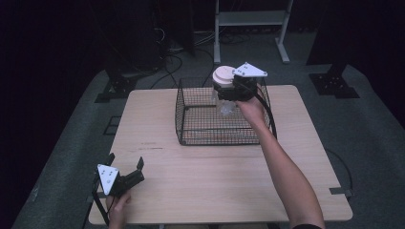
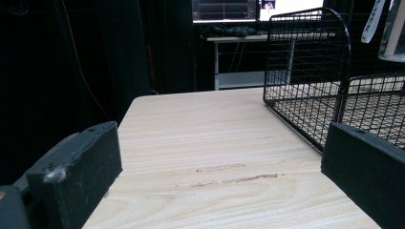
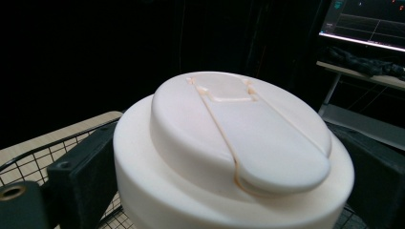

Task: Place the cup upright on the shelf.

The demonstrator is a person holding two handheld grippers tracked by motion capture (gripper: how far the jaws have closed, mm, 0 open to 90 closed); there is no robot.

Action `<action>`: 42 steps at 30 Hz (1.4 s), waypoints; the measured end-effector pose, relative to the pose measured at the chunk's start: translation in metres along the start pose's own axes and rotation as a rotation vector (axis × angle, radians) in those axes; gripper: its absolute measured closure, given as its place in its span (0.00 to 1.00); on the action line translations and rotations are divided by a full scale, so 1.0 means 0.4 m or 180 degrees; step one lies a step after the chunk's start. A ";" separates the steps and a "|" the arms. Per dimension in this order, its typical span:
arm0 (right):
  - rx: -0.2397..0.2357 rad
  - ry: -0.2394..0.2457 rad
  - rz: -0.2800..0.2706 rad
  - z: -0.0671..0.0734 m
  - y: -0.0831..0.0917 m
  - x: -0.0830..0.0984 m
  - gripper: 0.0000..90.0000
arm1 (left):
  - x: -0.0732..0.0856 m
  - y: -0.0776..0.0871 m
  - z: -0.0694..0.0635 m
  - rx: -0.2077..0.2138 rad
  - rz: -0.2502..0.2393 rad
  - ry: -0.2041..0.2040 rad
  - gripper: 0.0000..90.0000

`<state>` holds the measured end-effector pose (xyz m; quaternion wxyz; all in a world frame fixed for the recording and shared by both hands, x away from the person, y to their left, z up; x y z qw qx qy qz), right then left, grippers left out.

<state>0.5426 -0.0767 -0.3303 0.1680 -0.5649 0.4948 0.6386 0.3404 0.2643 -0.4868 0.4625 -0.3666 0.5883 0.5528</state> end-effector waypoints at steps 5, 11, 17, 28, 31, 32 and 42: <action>0.0008 0.0008 0.0051 0.002 -0.020 0.009 0.05 | 0.000 0.000 -0.001 0.0002 -0.0004 0.0003 0.00; 0.0036 0.0032 0.0104 0.002 -0.045 0.020 0.05 | 0.000 0.000 0.000 0.0004 -0.0005 0.0008 0.00; 0.0024 0.0028 0.0154 0.005 -0.070 0.033 0.05 | 0.000 0.000 0.001 0.0004 -0.0004 0.0008 0.00; -0.0080 -0.0018 0.0257 0.011 -0.117 0.063 0.05 | -0.001 0.000 0.001 0.0010 -0.0014 0.0017 0.00; -0.0089 -0.0012 0.0285 0.013 -0.124 0.069 0.05 | -0.001 0.000 0.001 0.0010 -0.0014 0.0016 0.00; -0.0089 -0.0012 0.0285 0.013 -0.124 0.069 0.05 | -0.001 0.000 0.001 0.0009 -0.0016 0.0017 0.00; -0.0112 -0.0010 0.0385 0.016 -0.149 0.096 0.05 | -0.001 0.000 0.001 0.0014 -0.0019 0.0021 0.00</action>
Point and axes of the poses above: each handheld gripper's, and its own axes: y roughly backward along the jaws, x roughly out of its underside, z roughly to its left, the point moved 8 cm from there along -y, roughly forward along the jaws, and after that the axes turned 14 degrees about z, right-handed, at the moved point
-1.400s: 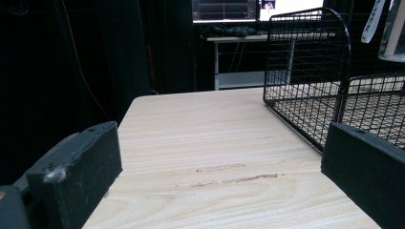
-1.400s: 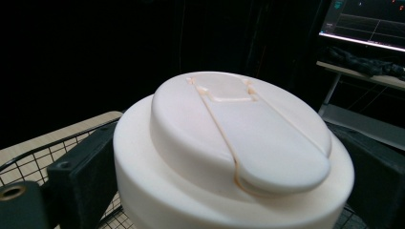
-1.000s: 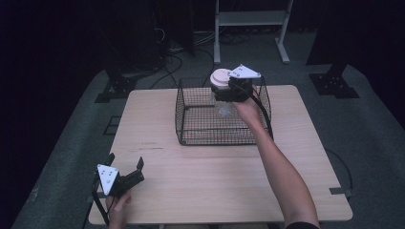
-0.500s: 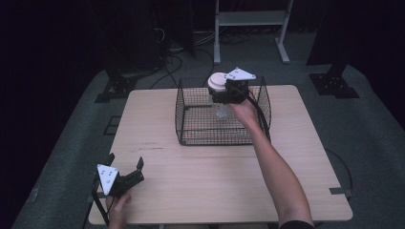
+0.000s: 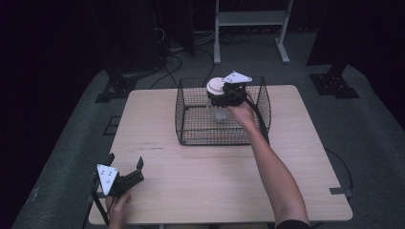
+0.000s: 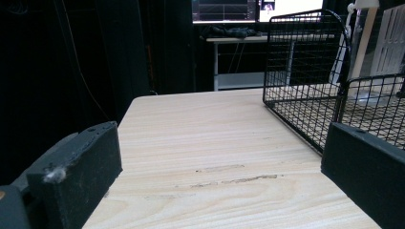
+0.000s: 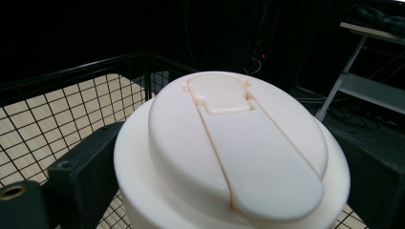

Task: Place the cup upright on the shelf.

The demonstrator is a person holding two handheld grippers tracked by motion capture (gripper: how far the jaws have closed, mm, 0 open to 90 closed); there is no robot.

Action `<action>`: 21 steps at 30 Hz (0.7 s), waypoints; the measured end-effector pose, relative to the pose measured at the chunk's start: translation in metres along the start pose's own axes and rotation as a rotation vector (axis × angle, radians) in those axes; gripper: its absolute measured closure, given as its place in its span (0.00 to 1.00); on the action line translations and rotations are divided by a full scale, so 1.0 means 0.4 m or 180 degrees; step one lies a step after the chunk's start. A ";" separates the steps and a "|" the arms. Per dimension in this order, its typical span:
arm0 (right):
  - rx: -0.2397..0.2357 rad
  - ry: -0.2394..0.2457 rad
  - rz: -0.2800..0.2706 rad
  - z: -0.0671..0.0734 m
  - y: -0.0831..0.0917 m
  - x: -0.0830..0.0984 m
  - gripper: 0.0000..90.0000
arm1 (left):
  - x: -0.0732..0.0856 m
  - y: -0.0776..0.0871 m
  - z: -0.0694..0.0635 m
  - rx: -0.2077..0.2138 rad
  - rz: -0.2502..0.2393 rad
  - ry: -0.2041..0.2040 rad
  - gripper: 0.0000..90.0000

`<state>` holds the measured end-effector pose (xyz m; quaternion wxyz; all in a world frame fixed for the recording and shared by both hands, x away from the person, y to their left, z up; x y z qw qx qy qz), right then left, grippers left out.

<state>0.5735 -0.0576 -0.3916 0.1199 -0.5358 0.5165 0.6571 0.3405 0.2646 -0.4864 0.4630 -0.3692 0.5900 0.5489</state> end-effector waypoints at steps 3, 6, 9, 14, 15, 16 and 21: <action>-0.0019 -0.0022 0.0053 0.001 -0.014 0.014 0.05 | 0.000 0.000 0.000 -0.0001 0.0002 -0.0004 0.00; -0.0016 -0.0019 0.0113 0.001 -0.021 0.023 0.05 | 0.000 0.000 0.000 0.0003 -0.0002 0.0007 0.00; 0.0003 -0.0058 0.0093 -0.006 -0.024 0.032 0.05 | 0.000 0.000 0.000 0.0003 -0.0001 0.0008 0.00; -0.0029 -0.0078 0.0106 -0.010 -0.021 0.036 0.05 | 0.000 0.000 0.000 0.0001 0.0001 0.0000 0.00; -0.0029 -0.0078 0.0106 -0.010 -0.021 0.036 0.05 | 0.000 -0.001 0.000 0.0000 0.0001 0.0002 0.00; -0.0026 -0.0082 0.0106 -0.011 -0.021 0.037 0.05 | 0.000 0.000 0.000 -0.0001 0.0002 0.0002 0.00; -0.0018 -0.0088 0.0109 -0.012 -0.020 0.038 0.05 | 0.000 -0.001 0.000 -0.0001 0.0003 0.0001 0.00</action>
Point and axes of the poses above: each handheld gripper's, and its own axes: y roughly backward along the jaws, x roughly out of its underside, z roughly to its left, the point moved 8 cm from there along -y, roughly forward along the jaws, and after that the axes turned 14 degrees about z, right-handed, at the moved point
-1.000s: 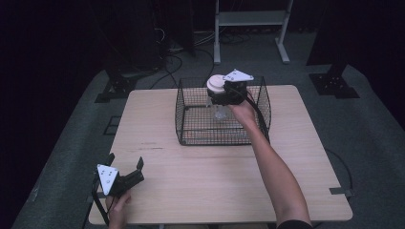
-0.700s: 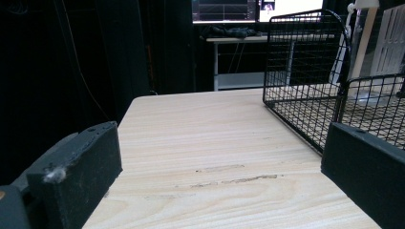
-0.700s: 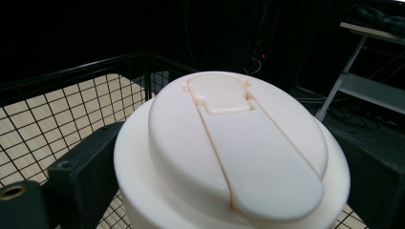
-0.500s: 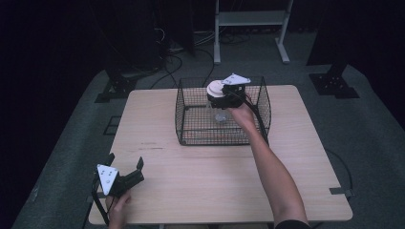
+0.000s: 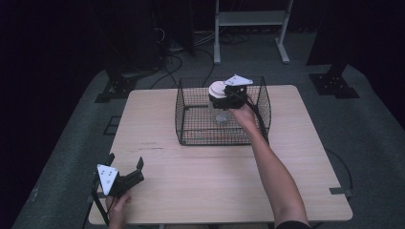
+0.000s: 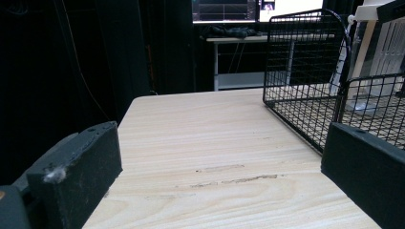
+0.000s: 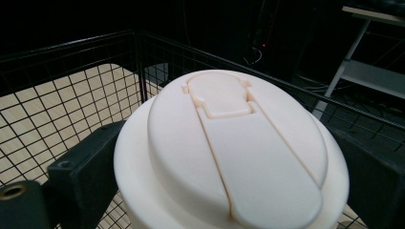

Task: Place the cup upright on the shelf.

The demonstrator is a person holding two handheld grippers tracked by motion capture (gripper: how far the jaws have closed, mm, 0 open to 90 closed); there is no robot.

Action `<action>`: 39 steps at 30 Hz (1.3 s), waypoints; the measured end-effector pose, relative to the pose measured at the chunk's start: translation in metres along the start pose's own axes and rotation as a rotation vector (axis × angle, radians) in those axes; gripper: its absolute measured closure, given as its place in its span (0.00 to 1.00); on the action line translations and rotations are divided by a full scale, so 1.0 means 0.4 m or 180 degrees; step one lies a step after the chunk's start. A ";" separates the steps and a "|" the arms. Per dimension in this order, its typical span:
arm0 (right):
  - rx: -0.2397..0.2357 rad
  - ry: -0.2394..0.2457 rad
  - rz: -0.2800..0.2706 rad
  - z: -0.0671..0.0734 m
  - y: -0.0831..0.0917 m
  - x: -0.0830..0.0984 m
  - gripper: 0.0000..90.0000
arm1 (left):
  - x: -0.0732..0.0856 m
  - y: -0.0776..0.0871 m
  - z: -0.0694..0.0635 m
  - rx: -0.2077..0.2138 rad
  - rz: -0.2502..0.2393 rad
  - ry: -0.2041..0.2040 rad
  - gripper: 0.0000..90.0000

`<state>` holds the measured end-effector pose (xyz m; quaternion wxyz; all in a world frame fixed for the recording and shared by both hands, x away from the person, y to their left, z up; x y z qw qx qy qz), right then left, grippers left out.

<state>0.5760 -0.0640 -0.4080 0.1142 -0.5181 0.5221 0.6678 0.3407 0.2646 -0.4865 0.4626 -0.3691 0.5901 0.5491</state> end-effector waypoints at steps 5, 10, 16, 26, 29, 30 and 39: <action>-0.0008 0.0006 0.0020 -0.001 0.001 0.002 0.05 | 0.000 0.000 0.000 -0.0004 0.0005 0.0002 0.00; -0.0005 0.0003 0.0018 -0.001 0.003 0.002 0.05 | 0.001 0.000 0.000 -0.0014 0.0013 -0.0016 0.00; -0.0032 0.0005 0.0023 -0.006 0.003 0.003 0.05 | 0.000 -0.001 0.000 -0.0012 0.0013 -0.0008 0.00; -0.0007 0.0008 0.0020 -0.007 0.007 0.003 0.05 | 0.000 -0.001 -0.001 -0.0016 0.0015 -0.0018 0.00; -0.0005 -0.0002 -0.0004 -0.009 0.008 0.000 0.04 | 0.000 -0.002 -0.001 -0.0018 0.0013 -0.0015 0.00; 0.0011 -0.0030 -0.0017 -0.014 0.009 -0.001 0.03 | 0.000 -0.002 0.000 -0.0019 0.0014 -0.0013 0.00; -0.0019 -0.0043 -0.0104 -0.015 0.033 -0.015 0.02 | 0.000 0.000 -0.002 -0.0009 0.0008 -0.0024 0.00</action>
Point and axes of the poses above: each handheld gripper's, and its own axes: y roughly backward along the jaws, x roughly out of its underside, z roughly to its left, the point moved 8 cm from there along -y, roughly forward along the jaws, and after that the axes turned 14 degrees about z, right-handed, at the moved point
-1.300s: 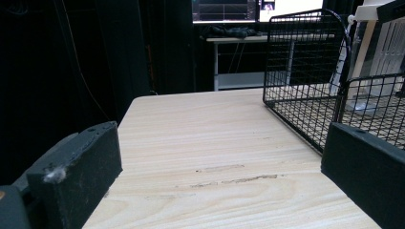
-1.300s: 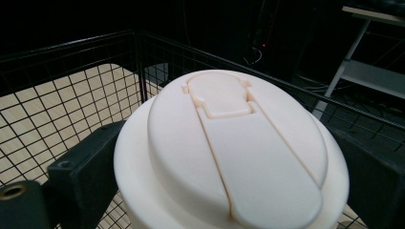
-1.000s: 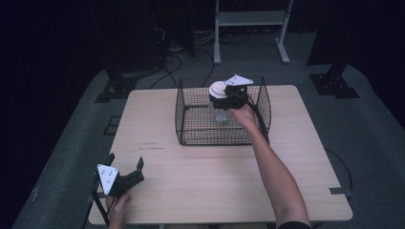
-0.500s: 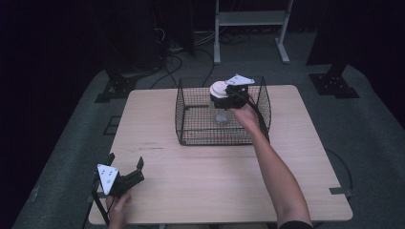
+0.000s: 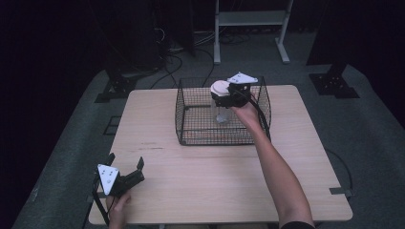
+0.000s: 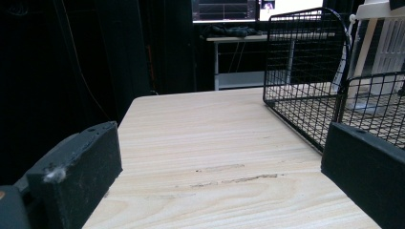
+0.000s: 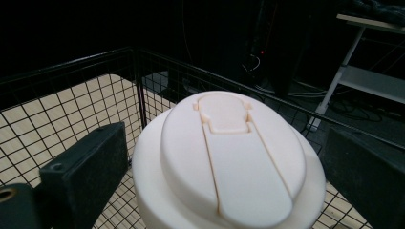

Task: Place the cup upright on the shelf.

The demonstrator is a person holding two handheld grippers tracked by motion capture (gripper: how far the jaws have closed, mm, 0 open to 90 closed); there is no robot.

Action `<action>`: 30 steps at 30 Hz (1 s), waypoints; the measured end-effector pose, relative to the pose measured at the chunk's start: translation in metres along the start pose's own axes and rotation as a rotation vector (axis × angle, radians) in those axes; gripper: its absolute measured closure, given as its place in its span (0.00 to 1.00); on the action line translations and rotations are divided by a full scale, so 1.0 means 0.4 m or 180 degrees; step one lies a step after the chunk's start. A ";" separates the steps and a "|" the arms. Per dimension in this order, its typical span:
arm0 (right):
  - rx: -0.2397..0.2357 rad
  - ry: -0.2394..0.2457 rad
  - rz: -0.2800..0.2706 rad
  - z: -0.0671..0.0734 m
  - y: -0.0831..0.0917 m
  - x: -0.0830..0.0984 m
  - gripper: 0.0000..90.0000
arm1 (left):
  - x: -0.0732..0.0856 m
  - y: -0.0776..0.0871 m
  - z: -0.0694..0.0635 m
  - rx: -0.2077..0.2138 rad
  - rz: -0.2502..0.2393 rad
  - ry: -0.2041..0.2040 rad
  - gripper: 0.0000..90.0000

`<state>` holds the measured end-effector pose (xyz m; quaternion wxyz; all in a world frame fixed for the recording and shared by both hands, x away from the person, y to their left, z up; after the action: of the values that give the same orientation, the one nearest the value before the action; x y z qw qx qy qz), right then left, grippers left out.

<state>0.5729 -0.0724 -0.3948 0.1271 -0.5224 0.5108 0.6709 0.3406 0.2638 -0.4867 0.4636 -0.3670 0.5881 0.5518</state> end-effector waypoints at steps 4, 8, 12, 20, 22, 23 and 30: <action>0.0045 0.0048 -0.0018 0.001 0.011 -0.006 0.02 | 0.000 0.000 0.001 0.0001 0.0007 0.0007 0.00; 0.0015 0.0048 -0.0077 0.002 0.031 -0.013 0.02 | 0.000 0.000 0.000 -0.0005 0.0003 -0.0002 0.00; 0.0040 0.0081 -0.0108 0.004 0.059 -0.016 0.02 | 0.000 0.000 0.000 -0.0010 0.0007 -0.0001 0.00; 0.0033 0.0098 -0.0169 0.003 0.108 -0.011 0.02 | 0.000 0.001 -0.001 -0.0013 0.0007 -0.0009 0.00; 0.0046 0.0101 -0.0193 0.001 0.118 -0.009 0.02 | 0.000 0.001 -0.002 -0.0011 0.0005 -0.0019 0.00; 0.0046 0.0102 -0.0196 0.000 0.122 -0.008 0.02 | 0.000 0.001 -0.002 -0.0010 0.0005 -0.0018 0.00; 0.0016 0.0122 -0.0254 0.000 0.154 -0.006 0.02 | 0.000 0.000 -0.002 -0.0012 0.0005 -0.0018 0.00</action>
<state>0.5307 -0.0989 -0.3587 0.1453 -0.5547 0.4936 0.6539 0.3403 0.2631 -0.4867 0.4641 -0.3658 0.5861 0.5544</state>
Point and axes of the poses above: each handheld gripper's, and its own axes: y roughly backward along the jaws, x roughly out of its underside, z roughly to its left, the point moved 8 cm from there along -y, roughly forward along the jaws, and after that the axes turned 14 degrees about z, right-handed, at the moved point
